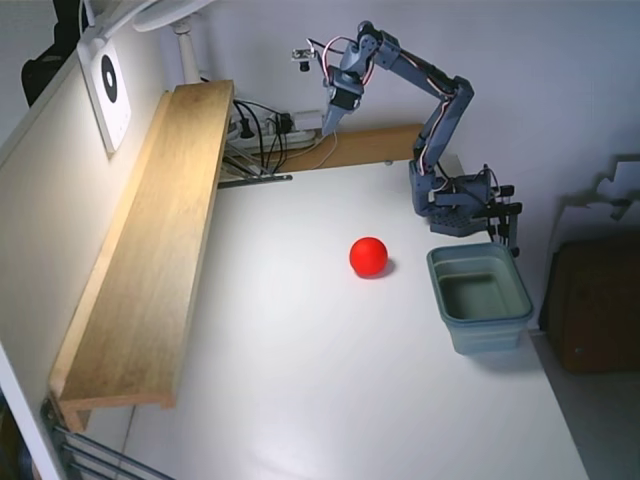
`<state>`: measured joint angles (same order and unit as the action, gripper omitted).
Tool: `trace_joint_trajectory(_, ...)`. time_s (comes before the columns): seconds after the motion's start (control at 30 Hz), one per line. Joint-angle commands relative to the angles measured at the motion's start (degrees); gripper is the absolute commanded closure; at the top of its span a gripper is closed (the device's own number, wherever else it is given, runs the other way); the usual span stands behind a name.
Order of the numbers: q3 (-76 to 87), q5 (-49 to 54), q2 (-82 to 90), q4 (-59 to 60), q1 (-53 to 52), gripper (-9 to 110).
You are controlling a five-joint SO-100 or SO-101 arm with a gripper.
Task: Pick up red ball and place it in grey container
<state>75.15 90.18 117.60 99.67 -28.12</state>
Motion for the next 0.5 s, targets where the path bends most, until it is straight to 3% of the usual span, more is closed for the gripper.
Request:
trace_joint_trajectory(0.0,0.61,-0.18,1.64,0.33,2.17,63)
trace_joint_trajectory(0.47,0.61,-0.18,1.64,0.33,13.6,63)
